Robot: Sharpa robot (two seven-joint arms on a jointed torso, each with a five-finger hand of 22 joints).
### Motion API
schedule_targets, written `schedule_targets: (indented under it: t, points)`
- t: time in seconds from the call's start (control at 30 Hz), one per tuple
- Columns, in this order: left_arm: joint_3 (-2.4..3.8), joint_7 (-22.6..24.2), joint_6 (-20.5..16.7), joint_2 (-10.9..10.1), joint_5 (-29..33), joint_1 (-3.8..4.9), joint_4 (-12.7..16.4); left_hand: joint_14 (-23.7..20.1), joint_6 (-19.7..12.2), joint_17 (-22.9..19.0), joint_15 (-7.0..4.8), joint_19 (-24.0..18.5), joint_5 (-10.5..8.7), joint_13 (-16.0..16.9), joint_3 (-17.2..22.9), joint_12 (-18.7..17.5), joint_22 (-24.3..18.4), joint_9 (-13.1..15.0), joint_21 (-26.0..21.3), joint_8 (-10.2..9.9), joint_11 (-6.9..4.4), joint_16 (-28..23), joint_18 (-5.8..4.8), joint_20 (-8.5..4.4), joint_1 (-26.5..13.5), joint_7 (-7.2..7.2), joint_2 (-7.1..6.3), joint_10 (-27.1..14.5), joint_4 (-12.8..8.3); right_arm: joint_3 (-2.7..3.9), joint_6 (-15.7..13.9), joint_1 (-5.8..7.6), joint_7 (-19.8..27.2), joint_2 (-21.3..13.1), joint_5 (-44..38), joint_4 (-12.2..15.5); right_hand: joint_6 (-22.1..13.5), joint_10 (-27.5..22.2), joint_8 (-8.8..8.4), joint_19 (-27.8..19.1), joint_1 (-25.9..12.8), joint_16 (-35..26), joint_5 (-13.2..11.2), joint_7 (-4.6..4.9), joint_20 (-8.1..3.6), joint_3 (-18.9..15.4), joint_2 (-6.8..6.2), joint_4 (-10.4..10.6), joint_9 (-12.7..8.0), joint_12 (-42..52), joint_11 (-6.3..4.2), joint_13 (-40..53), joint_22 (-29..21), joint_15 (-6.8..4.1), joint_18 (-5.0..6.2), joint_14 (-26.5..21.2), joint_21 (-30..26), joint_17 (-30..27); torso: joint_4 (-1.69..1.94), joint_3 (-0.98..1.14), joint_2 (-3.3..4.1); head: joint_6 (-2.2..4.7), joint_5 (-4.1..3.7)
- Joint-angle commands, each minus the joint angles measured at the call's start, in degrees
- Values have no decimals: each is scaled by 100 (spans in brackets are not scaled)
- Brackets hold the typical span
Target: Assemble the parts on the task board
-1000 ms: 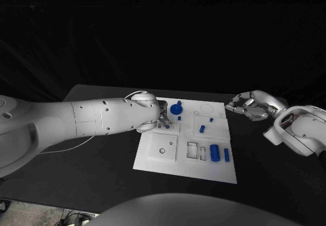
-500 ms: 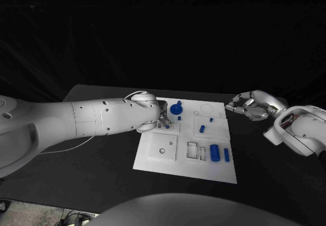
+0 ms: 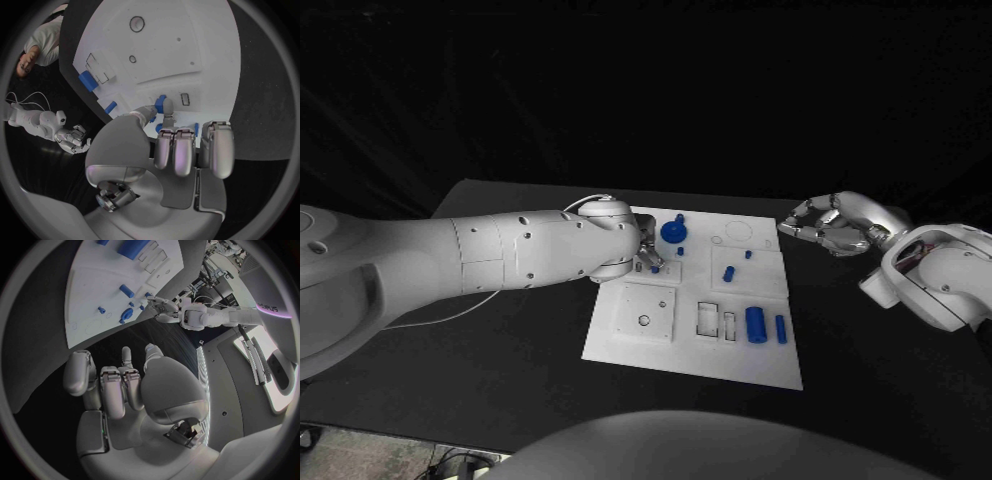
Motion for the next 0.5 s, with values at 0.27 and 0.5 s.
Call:
schedule_targets:
  t: [0.27,0.5]
  points:
    - [-17,135,41,9,-186,-44,2,595,10,1510,-7,166,27,1507,806,-20,997,-8,-25,-8,-35,14,-17,-27,69,-35,19,605,-774,0,-7,-4,65,8,-9,-13,-49,597,-21,-47,59,20,15,0,0,-2,-16,-18,-10,-22,-5,1494,845,-14,94,588,-45,1505,-1,-1,-2,0,3]
    - [-17,176,104,17,-264,-60,-6,595,9,1510,-7,160,28,1507,806,-20,991,-8,-31,-9,-34,14,-15,-27,70,-34,19,605,-774,0,-11,-4,69,3,-8,-12,-49,597,-21,-49,63,20,14,0,0,-3,-18,-17,-10,-22,-5,1494,844,-14,94,588,-48,1505,0,1,-1,0,-1]
